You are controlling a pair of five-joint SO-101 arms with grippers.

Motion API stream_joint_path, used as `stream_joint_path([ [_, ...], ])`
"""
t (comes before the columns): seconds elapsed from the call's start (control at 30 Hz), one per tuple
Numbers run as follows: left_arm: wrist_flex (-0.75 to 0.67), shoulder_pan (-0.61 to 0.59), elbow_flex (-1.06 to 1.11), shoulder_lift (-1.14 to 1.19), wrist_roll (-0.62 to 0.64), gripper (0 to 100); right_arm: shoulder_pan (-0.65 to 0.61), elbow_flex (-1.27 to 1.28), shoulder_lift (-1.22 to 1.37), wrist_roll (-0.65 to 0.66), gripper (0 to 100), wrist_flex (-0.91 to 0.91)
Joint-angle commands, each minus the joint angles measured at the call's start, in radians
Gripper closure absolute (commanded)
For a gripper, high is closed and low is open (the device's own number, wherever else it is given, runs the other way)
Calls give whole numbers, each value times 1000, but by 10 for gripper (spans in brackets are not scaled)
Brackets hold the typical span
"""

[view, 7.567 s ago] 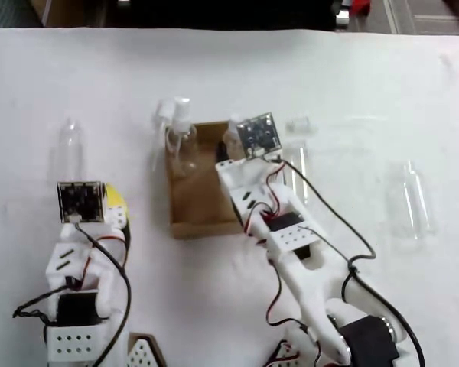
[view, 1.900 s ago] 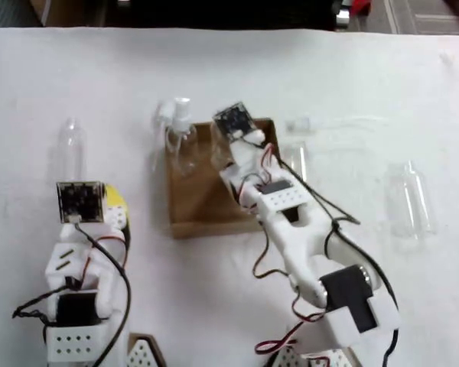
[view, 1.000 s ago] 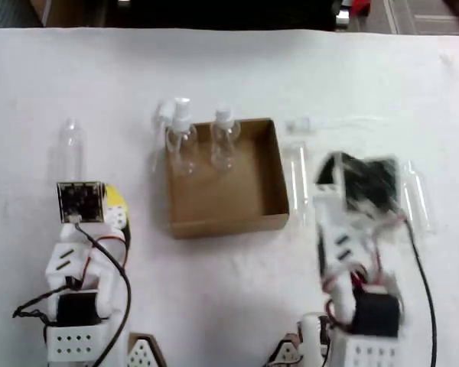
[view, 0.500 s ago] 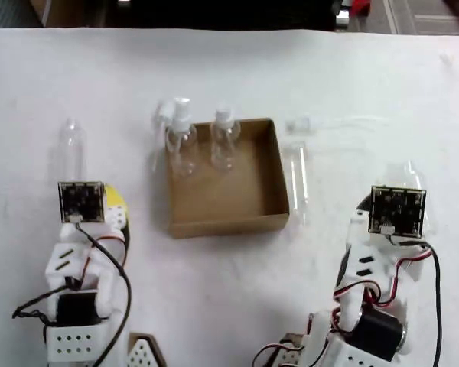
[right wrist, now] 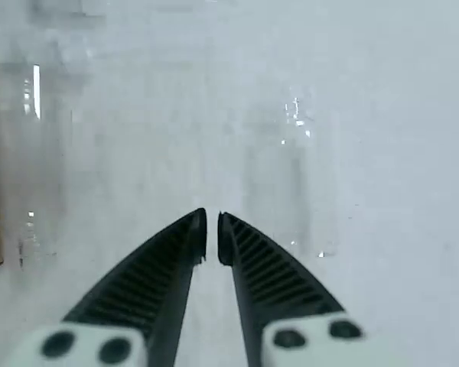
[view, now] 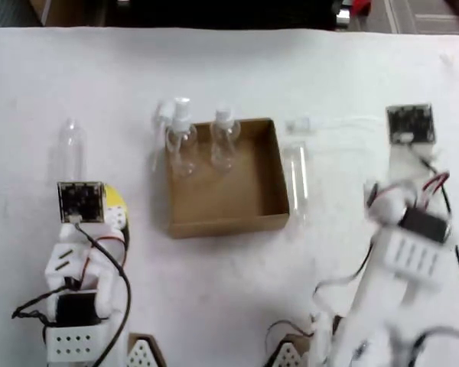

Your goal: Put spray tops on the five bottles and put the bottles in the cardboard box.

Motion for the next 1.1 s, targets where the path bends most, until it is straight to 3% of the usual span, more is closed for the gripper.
stream_joint_path([
  [0.0, -5, -10, -58, -4, -9, 976, 39, -288, 232, 5, 957, 130],
  [0.2, -5, -10, -58, -4, -9, 976, 50, -617, 541, 12, 824, 314],
  [0.73, -5, -10, -60, -4, -9, 976, 96, -1097, 1069, 117, 817, 392],
  [0.9, -5, -10, -60, -4, -9, 976, 108, -1287, 1225, 117, 738, 446],
  [1.07, -5, -10, -60, -4, -9, 976, 130, -1471, 1360, 117, 743, 516],
])
